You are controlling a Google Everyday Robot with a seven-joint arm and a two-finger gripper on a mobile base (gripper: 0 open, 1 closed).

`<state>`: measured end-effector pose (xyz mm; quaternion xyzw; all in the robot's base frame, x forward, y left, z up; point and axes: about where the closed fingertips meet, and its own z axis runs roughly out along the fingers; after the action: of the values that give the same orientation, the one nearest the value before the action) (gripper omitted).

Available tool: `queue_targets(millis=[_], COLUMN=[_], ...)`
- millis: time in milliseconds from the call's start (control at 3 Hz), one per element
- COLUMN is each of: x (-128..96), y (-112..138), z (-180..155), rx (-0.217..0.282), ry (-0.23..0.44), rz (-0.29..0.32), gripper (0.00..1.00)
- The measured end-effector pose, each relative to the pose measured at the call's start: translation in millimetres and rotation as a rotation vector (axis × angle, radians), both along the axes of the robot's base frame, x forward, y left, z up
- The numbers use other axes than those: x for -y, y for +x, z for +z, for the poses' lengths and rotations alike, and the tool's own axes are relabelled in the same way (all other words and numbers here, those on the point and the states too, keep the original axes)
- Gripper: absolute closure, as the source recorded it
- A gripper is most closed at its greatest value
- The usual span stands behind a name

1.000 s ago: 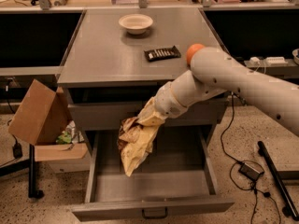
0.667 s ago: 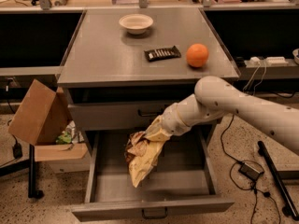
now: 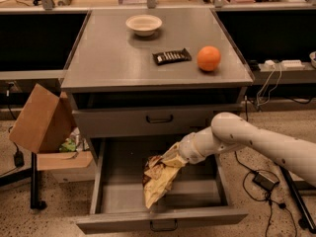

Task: Place brown chip bag into middle drawer

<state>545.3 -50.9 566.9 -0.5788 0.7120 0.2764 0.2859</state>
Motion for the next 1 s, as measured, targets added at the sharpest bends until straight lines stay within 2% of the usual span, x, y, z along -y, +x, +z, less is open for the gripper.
queue_targets(millis=[667, 1000], x=[32.4, 41.1], y=[-3.7, -4.7], z=[-83.8, -101.4], rx=[-0.064, -0.099], ry=[-0.005, -0.017], rz=[-0.167, -0.218], gripper=[0.97, 0.67])
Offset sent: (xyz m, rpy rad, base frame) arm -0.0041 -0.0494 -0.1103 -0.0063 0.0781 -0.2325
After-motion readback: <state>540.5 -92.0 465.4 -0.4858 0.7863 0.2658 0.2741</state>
